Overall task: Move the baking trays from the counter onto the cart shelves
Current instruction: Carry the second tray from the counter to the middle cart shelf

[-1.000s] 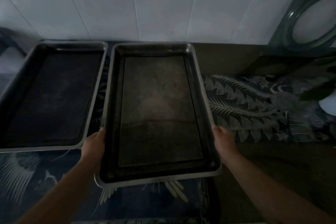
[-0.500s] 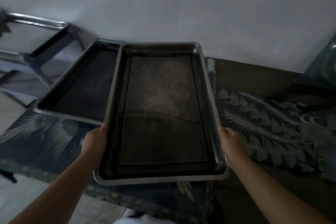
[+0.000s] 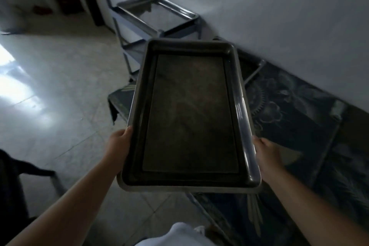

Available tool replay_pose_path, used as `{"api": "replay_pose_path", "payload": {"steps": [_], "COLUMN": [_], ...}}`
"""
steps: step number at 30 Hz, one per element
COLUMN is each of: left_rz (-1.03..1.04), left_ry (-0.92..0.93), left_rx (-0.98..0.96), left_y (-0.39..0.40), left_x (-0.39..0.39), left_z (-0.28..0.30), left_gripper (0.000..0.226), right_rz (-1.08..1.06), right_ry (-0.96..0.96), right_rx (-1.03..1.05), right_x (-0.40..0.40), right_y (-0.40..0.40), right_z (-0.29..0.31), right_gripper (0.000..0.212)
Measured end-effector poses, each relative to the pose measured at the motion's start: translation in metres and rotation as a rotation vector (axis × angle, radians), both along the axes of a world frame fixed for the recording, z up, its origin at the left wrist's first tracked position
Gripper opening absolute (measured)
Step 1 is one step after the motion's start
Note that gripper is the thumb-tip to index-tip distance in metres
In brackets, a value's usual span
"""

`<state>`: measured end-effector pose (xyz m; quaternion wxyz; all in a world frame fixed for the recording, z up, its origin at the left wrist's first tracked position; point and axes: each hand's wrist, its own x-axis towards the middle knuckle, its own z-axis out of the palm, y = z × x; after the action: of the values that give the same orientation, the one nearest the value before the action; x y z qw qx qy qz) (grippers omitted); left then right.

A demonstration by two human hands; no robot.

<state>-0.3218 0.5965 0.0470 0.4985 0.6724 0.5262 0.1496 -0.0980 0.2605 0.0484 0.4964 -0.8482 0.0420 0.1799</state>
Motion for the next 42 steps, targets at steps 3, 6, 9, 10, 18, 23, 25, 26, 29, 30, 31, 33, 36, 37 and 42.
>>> {"api": "replay_pose_path", "payload": {"steps": [3,6,9,10,18,23,25,26,29,30,31,33,36,37,42], "left_rz": [0.072,0.143,0.269,0.301,0.473,0.569,0.586,0.595,0.622,0.630,0.642,0.671,0.693,0.697,0.678], "left_ry": [0.004,0.009,-0.025,-0.030,-0.025,-0.039,-0.036,-0.042,-0.042,-0.042,-0.044,-0.037,-0.021,-0.024,-0.038], "left_rx": [0.016,0.044,0.042,0.042,0.070,0.041,0.035,0.030,0.032,0.037,0.041,0.049,0.045,0.038,-0.004], "left_y": [0.020,0.032,0.044,0.047,0.080,0.101,0.113,0.121,0.150,0.162,0.174,0.201,0.241,0.255,0.336], "left_x": [-0.057,-0.099,-0.158,-0.178,-0.305,-0.338,-0.339,-0.338,-0.328,-0.323,-0.320,-0.313,-0.302,-0.297,-0.271], "left_z": [0.003,0.009,0.014,0.015,0.017,0.013,0.011,0.011,0.009,0.008,0.007,0.006,0.003,0.001,-0.012], "left_gripper": [0.044,0.039,0.038,0.036,0.041,0.046,0.046,0.046,0.046,0.047,0.047,0.048,0.045,0.045,0.043], "right_rz": [0.102,0.167,0.259,0.298,0.509,0.588,0.620,0.634,0.670,0.675,0.683,0.705,0.731,0.736,0.706], "right_ry": [-0.045,-0.049,-0.025,-0.018,-0.010,-0.029,-0.018,-0.014,-0.008,-0.005,-0.005,-0.004,0.013,0.022,0.005], "right_rx": [0.005,0.004,-0.013,-0.012,0.036,0.062,0.081,0.087,0.092,0.099,0.105,0.107,0.110,0.115,0.060], "right_x": [-0.026,-0.047,-0.081,-0.092,-0.170,-0.187,-0.181,-0.177,-0.163,-0.158,-0.154,-0.145,-0.130,-0.124,-0.101], "right_y": [0.045,0.077,0.116,0.130,0.235,0.295,0.322,0.336,0.382,0.398,0.414,0.446,0.491,0.506,0.575], "right_z": [0.008,0.012,0.013,0.014,0.008,-0.004,-0.010,-0.013,-0.022,-0.025,-0.027,-0.029,-0.027,-0.025,-0.024], "right_gripper": [0.030,0.032,0.029,0.028,0.031,0.034,0.040,0.043,0.046,0.044,0.043,0.044,0.046,0.046,0.038]}}
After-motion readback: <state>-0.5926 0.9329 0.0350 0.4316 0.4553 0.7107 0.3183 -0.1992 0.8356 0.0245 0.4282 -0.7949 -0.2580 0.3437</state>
